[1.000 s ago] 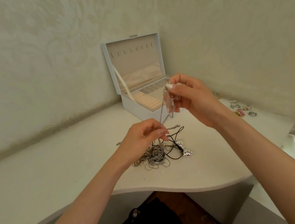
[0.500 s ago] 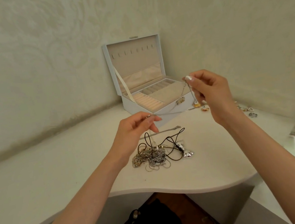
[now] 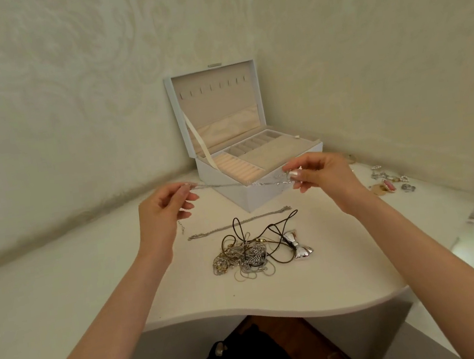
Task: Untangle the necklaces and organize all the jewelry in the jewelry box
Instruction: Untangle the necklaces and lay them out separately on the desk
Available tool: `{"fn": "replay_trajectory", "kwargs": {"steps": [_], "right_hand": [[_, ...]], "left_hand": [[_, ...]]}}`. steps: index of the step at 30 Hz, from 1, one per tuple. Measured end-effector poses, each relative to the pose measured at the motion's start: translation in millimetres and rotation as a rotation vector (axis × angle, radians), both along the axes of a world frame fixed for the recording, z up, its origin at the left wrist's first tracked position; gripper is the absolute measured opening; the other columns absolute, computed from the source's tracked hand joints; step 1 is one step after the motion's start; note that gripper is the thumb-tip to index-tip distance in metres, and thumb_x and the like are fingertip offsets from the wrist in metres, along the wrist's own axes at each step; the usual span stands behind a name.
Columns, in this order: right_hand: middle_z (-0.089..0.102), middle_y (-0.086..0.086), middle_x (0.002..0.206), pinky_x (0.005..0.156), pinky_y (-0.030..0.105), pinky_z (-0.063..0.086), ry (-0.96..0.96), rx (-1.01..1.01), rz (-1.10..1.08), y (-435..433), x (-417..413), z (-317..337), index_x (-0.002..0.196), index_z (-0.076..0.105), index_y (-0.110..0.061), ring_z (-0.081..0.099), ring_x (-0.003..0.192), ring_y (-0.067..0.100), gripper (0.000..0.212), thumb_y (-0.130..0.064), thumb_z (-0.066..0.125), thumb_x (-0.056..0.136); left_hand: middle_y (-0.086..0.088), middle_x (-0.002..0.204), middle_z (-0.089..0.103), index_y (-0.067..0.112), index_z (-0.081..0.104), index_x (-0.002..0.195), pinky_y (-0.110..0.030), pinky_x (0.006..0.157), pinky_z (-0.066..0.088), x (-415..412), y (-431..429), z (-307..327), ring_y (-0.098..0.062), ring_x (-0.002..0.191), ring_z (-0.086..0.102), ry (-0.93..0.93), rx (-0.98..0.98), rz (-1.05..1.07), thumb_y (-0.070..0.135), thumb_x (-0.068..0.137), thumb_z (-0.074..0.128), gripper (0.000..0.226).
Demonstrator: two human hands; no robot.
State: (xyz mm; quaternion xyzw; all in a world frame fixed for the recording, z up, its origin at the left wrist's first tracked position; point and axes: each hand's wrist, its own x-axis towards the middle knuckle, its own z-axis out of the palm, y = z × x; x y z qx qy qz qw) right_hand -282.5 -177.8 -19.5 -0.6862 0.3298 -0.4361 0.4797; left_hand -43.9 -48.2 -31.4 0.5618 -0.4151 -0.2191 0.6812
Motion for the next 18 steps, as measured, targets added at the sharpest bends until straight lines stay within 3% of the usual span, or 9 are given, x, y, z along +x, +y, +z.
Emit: {"fn": "replay_trajectory", "kwargs": {"steps": [7,13,16,18], "right_hand": [[0.066,-0.003,0.062,0.057,0.016,0.052,-0.008,0.030,-0.096,-4.9,9.2,-14.5,0.077,0.070,-0.013,0.060,0.054,0.003,0.021,0.007,0.065,0.081],[0.065,0.000,0.071,0.052,0.014,0.049,0.180,-0.090,-0.186,-13.0,14.3,-30.7,0.081,0.065,-0.016,0.057,0.051,-0.003,0.016,0.000,0.065,0.084],[0.062,0.001,0.072,0.053,0.011,0.048,0.218,-0.126,-0.209,-15.4,15.5,-35.3,0.082,0.063,-0.013,0.057,0.053,-0.002,0.013,0.000,0.065,0.085],[0.062,0.002,0.074,0.061,0.015,0.050,0.259,-0.162,-0.228,-17.5,15.8,-39.3,0.082,0.064,-0.012,0.059,0.060,0.006,0.013,0.001,0.065,0.084]], "left_hand": [[-0.001,0.087,0.065,0.010,0.060,0.088,-0.020,0.059,0.051,5.1,0.6,-16.0,-0.007,0.065,0.060,0.100,0.038,-0.140,0.008,0.094,0.050,0.012],[-0.007,0.081,0.069,0.004,0.055,0.083,-0.025,0.071,0.057,8.5,-2.5,-20.4,-0.017,0.076,0.069,0.288,0.016,-0.229,-0.002,0.091,0.050,0.011],[-0.007,0.081,0.069,0.004,0.057,0.081,-0.025,0.073,0.056,10.7,-4.4,-24.5,-0.016,0.078,0.068,0.226,0.055,-0.156,-0.002,0.087,0.058,0.009],[-0.005,0.079,0.066,0.007,0.059,0.079,-0.023,0.071,0.052,13.5,-6.2,-29.9,-0.013,0.074,0.063,0.053,0.160,-0.033,0.004,0.082,0.067,0.009]]}}
